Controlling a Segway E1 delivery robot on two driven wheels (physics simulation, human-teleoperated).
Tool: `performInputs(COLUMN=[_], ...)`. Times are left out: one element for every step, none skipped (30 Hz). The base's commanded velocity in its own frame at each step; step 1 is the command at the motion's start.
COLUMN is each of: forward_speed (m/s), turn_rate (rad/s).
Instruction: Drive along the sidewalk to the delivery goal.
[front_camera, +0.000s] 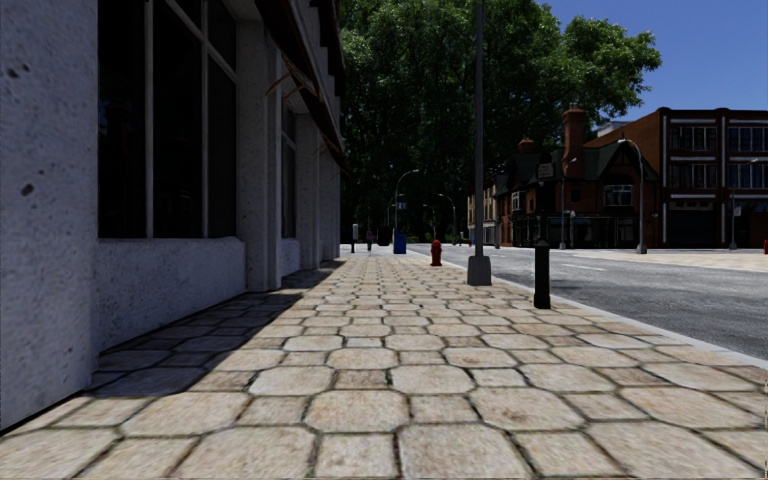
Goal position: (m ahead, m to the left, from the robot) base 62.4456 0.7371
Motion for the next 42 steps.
performInputs(forward_speed=[2.0,2.0,2.0,2.0,2.0,2.0,2.0,2.0,2.0,2.0,2.0,2.0,2.0,2.0,2.0,2.0,2.0,2.0,2.0,2.0,2.0,2.0,2.0,2.0,2.0,2.0,2.0,2.0,2.0,2.0,2.0,2.0,2.0,2.0,2.0,2.0,2.0,2.0,2.0,2.0,2.0,2.0], turn_rate=[0.0,0.0,0.0,0.0,0.0,0.0,0.0,0.0,0.0,0.0,0.0,0.0,0.0,0.0,0.0,0.0,0.0,0.0,0.0,0.0,0.0,0.0,0.0,0.0,0.0,0.0,0.0,0.0,0.0,0.0,0.0,0.0,0.0,0.0,0.0,0.0,0.0,0.0,0.0,0.0,0.0,0.0])
